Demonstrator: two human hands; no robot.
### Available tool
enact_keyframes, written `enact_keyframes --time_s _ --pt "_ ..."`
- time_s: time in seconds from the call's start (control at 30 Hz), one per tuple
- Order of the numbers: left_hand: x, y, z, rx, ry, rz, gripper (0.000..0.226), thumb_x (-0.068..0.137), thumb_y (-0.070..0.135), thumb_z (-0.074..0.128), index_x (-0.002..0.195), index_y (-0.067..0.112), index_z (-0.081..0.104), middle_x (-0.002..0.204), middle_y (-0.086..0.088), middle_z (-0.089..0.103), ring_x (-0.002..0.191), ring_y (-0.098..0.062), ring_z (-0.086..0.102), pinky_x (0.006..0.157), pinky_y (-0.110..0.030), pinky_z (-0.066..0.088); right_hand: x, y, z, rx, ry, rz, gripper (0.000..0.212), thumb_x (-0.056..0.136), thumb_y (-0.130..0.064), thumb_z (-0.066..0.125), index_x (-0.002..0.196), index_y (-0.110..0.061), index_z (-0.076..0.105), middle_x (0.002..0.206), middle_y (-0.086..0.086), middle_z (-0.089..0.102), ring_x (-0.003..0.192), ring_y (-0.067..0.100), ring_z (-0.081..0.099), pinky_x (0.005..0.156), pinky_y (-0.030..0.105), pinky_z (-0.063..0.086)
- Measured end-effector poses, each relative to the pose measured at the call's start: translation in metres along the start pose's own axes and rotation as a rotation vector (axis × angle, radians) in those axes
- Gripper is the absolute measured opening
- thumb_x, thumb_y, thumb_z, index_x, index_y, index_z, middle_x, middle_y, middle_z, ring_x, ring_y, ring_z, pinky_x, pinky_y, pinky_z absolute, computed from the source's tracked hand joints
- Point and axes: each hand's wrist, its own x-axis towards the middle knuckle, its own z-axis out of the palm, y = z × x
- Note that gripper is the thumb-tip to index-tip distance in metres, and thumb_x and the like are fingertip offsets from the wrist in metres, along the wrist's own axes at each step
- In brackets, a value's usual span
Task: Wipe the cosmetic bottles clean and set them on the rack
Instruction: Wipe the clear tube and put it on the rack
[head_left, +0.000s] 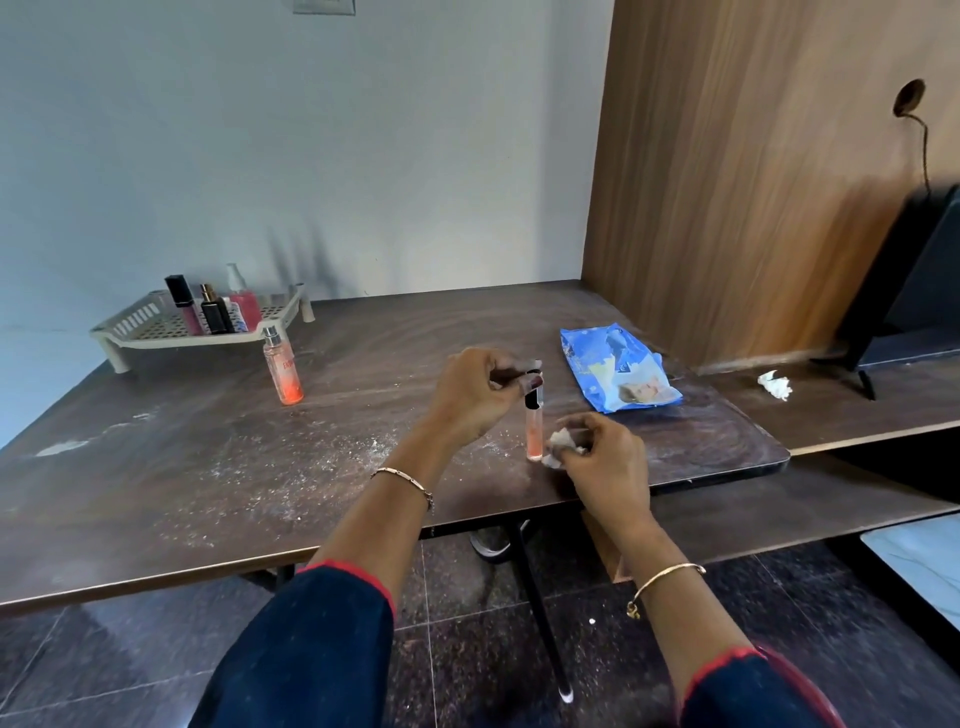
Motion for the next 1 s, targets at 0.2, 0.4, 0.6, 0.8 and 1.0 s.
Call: enact_keyframes --time_s 0.2,0.4,0.6,0.8,1.0 --pt "-0.002 -0.001 -0.008 -0.161 -0.085 -0.009 0.017 0.082 0.000 0.068 0.098 0.002 0.070 0.089 -0.004 0.072 0.072 0.005 0.064 0.068 -0.007 0.046 0.016 -0.028 -0.024 1.003 0.015 0.385 0.015 0.083 -0.003 0.069 0.079 -0.011 0.056 0.069 0.004 0.069 0.063 0.010 0.065 0.057 0.017 0.055" --pt "-0.002 -0.005 -0.008 -0.146 -0.084 0.010 0.008 0.080 -0.005 0.067 0.088 -0.003 0.069 0.082 -0.003 0.068 0.075 -0.008 0.064 0.079 -0.024 0.054 0.009 -0.045 -0.010 0.901 -0.220 0.126 0.017 0.086 0.003 0.062 0.100 -0.005 0.067 0.085 0.007 0.072 0.076 0.007 0.067 0.075 0.016 0.054" --pt "-0.007 -0.006 -0.007 -0.162 -0.052 -0.004 0.009 0.081 -0.006 0.066 0.089 -0.004 0.070 0.087 -0.005 0.069 0.079 -0.009 0.065 0.083 -0.022 0.054 0.002 -0.024 0.009 0.314 -0.060 0.009 0.009 0.072 -0.024 0.079 0.078 -0.024 0.073 0.079 0.000 0.074 0.079 0.018 0.071 0.077 0.042 0.056" --pt "-0.010 0.001 0.000 -0.177 -0.054 -0.011 0.010 0.081 -0.002 0.068 0.090 -0.001 0.071 0.089 -0.005 0.069 0.086 -0.017 0.066 0.088 -0.035 0.054 -0.011 -0.014 0.005 0.080 -0.154 0.098 0.014 0.068 -0.010 0.081 0.075 -0.017 0.071 0.068 -0.008 0.067 0.068 0.008 0.063 0.064 0.021 0.047" --pt "-0.008 0.003 -0.001 -0.120 -0.053 -0.022 0.009 0.080 0.003 0.070 0.088 -0.002 0.072 0.093 -0.010 0.073 0.089 -0.024 0.069 0.088 -0.042 0.055 0.000 -0.043 -0.025 0.803 -0.273 0.239 0.029 0.080 0.012 0.057 0.099 -0.005 0.072 0.091 0.010 0.073 0.079 0.009 0.064 0.078 0.018 0.054"
